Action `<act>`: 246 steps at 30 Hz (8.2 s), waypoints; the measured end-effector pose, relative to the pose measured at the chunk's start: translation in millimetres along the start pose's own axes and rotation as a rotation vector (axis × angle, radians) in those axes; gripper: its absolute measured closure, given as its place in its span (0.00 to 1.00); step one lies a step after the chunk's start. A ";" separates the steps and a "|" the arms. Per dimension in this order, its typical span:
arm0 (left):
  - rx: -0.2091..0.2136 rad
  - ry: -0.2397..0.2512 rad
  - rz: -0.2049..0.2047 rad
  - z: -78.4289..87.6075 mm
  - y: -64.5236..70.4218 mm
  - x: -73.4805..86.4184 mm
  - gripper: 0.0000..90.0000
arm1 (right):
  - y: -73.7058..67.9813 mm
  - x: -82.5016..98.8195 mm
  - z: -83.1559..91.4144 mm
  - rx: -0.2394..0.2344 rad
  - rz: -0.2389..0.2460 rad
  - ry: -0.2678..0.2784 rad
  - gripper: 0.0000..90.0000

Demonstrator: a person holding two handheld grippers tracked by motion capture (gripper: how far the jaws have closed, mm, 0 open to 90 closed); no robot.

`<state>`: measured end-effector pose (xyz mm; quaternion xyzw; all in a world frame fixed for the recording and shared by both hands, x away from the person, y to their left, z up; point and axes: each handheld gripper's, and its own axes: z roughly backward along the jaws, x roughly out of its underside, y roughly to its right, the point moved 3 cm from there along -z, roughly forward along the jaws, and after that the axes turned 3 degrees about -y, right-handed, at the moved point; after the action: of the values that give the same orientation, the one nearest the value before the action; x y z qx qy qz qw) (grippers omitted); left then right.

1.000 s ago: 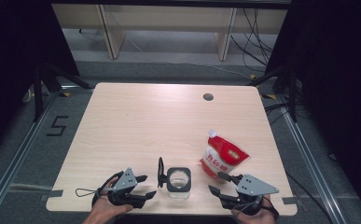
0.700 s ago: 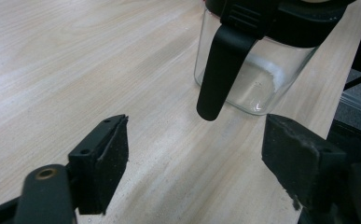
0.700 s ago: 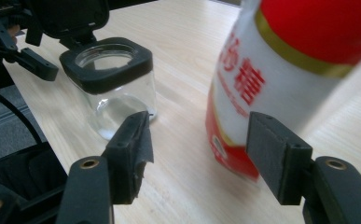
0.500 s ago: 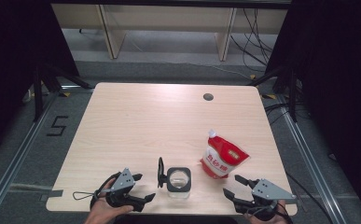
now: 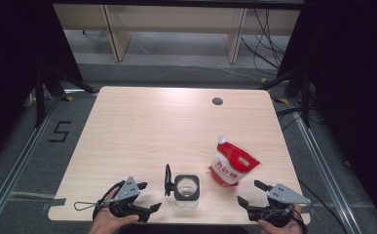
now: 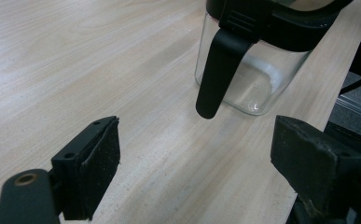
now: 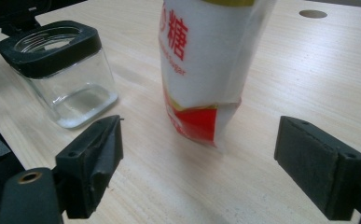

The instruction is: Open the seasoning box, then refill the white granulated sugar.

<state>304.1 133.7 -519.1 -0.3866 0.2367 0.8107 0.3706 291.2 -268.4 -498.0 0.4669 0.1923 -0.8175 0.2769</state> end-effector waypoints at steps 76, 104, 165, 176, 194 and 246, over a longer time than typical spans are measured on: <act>0.032 0.028 -0.023 -4.6 5.1 -0.5 0.18 | 11.5 -22.8 -95.6 -0.111 0.017 0.087 0.25; 0.033 0.023 -0.029 -4.7 4.5 -0.7 0.18 | 16.3 -29.6 -107.9 -0.120 0.131 0.052 0.32; 0.015 0.041 -0.003 -0.2 -0.7 -0.2 0.18 | -18.6 -42.2 -36.3 0.152 0.534 0.014 0.39; 0.012 0.035 0.017 0.3 -0.1 0.4 0.18 | -31.6 -32.7 -16.6 0.262 0.712 -0.062 0.39; 0.013 0.032 0.015 0.6 -0.3 0.5 0.18 | -50.2 -19.6 -17.1 0.388 1.004 -0.187 0.39; 0.015 0.044 -0.007 0.0 -0.9 -1.4 0.18 | -59.3 -43.0 -13.2 0.681 1.600 -0.220 0.42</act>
<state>305.3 133.7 -518.0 -0.4026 0.2495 0.7989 0.3708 280.0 -203.3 -463.8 0.4376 -0.4754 -0.4311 0.6298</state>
